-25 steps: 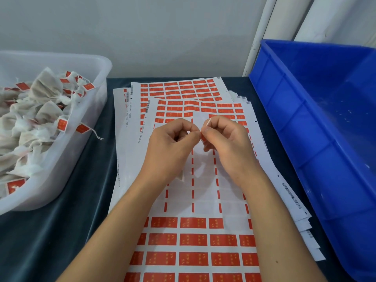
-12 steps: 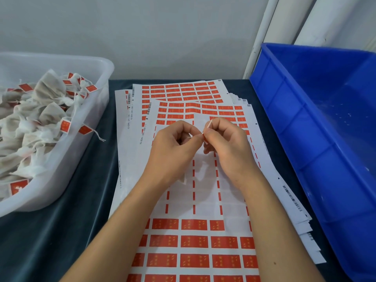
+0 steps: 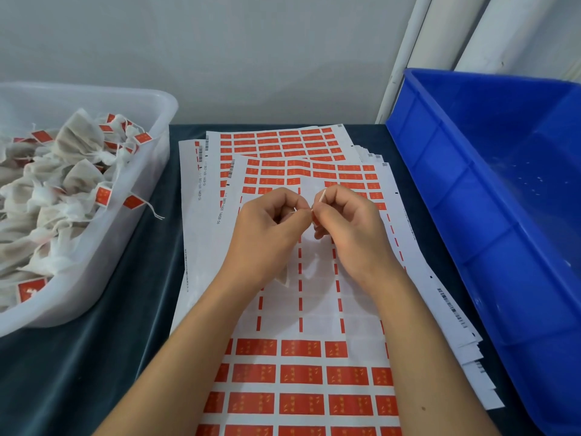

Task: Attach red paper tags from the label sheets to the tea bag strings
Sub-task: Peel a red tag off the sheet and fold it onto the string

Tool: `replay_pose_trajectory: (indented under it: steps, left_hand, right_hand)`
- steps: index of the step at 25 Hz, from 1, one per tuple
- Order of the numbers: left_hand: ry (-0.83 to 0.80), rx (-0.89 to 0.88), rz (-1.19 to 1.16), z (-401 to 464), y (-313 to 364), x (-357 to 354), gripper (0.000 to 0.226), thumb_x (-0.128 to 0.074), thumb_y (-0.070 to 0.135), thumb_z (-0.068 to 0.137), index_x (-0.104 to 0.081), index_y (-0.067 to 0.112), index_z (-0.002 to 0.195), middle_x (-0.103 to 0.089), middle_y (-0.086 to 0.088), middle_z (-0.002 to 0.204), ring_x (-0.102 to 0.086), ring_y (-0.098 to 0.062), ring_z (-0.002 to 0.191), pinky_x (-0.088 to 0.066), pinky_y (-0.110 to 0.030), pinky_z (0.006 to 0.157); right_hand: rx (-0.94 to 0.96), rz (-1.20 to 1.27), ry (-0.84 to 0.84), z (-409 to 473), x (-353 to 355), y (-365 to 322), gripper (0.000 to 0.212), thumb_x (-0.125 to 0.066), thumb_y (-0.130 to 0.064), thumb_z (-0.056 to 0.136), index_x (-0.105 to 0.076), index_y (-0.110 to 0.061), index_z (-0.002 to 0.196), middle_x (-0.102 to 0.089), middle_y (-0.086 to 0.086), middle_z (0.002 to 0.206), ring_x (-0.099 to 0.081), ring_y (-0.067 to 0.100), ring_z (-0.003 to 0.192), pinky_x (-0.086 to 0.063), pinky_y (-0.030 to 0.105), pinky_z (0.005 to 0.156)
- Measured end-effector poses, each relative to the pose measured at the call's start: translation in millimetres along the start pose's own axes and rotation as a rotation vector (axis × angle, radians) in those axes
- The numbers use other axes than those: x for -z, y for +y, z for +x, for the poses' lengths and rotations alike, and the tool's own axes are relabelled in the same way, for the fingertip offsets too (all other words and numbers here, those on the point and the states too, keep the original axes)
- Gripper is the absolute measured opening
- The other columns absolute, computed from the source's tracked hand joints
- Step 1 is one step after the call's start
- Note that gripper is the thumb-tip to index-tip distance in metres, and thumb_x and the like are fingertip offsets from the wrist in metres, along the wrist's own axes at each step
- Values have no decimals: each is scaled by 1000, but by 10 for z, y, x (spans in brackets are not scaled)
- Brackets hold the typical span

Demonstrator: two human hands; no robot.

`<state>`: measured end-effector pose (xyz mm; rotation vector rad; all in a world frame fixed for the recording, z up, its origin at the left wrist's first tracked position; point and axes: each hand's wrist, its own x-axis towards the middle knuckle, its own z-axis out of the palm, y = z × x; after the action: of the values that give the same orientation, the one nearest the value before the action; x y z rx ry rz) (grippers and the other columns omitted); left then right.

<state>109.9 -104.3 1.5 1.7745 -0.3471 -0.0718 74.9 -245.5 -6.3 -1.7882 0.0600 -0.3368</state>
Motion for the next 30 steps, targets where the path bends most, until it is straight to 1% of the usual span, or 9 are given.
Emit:
replay_pose_trajectory:
  steps: [4,8,13,17,21,24,25,28,30]
  left_hand:
    - [14,18,-31,-3,4,-21,18,-68,16,95,-72,26,81,-70,2,77,-69,-20,73,-59,-21,63]
    - [54,35,-20,13,-17,-30,17,-68,17,95,-72,26,81,-70,2,77,-69,-20,74,-62,-24,65]
    - [95,38,-23,33,-34,-10,18,-66,17,95,-72,24,79,-70,1,77,-67,-21,75,-61,-25,66]
    - [79,59,-42,40,-28,-24,17,-69,20,95,-73,28,80,-72,6,78,-69,-18,74,-59,-19,66]
    - [71,20,-21,26,-52,-11,17,-67,20,98,-74,25,84,-71,0,78,-69,-20,77,-62,-30,71]
    - [56,-19,-39,22,-49,-15,14,-68,20,98,-74,27,87,-71,-1,79,-69,-23,78,-63,-35,71]
    - [59,-38,-25,28,-53,-15,13,-70,22,97,-74,29,88,-72,4,80,-70,-20,79,-63,-31,71]
    - [85,-129,175,41,-67,42,9,-73,31,96,-68,38,98,-68,19,84,-66,0,91,-53,-8,71]
    - [33,-111,312,59,-80,140,20,-74,42,94,-62,43,110,-64,24,91,-65,3,90,-51,-6,64]
  right_hand:
    - [-17,28,19,3,5,3,15,-59,-17,99,-68,-16,87,-69,-5,79,-67,13,79,-57,20,68]
    - [-70,80,19,-1,10,-5,19,-55,-30,96,-70,-20,90,-72,-8,84,-68,9,82,-58,20,71]
    - [-43,-2,-57,-6,17,-5,16,-57,-14,101,-70,-17,91,-70,-9,81,-67,7,80,-55,17,71]
    - [-37,-21,-68,-6,19,-1,17,-59,-12,101,-70,-18,90,-68,-10,78,-66,6,80,-52,14,71]
    - [-46,-37,-100,-7,3,20,14,-60,-16,101,-70,-19,91,-68,-7,81,-66,11,82,-54,19,73]
    - [-42,-80,-104,-2,-1,39,13,-61,-19,100,-70,-19,90,-68,-3,81,-66,18,83,-58,31,75]
    - [-38,-83,-83,2,4,46,13,-61,-20,99,-70,-20,89,-68,-3,81,-66,18,83,-59,32,75]
    - [-51,-8,-5,4,8,66,14,-62,-26,98,-71,-22,87,-68,-6,77,-66,9,75,-57,20,67]
    - [-79,67,64,-2,29,70,16,-63,-31,97,-71,-25,85,-68,-5,75,-65,7,70,-56,19,65]
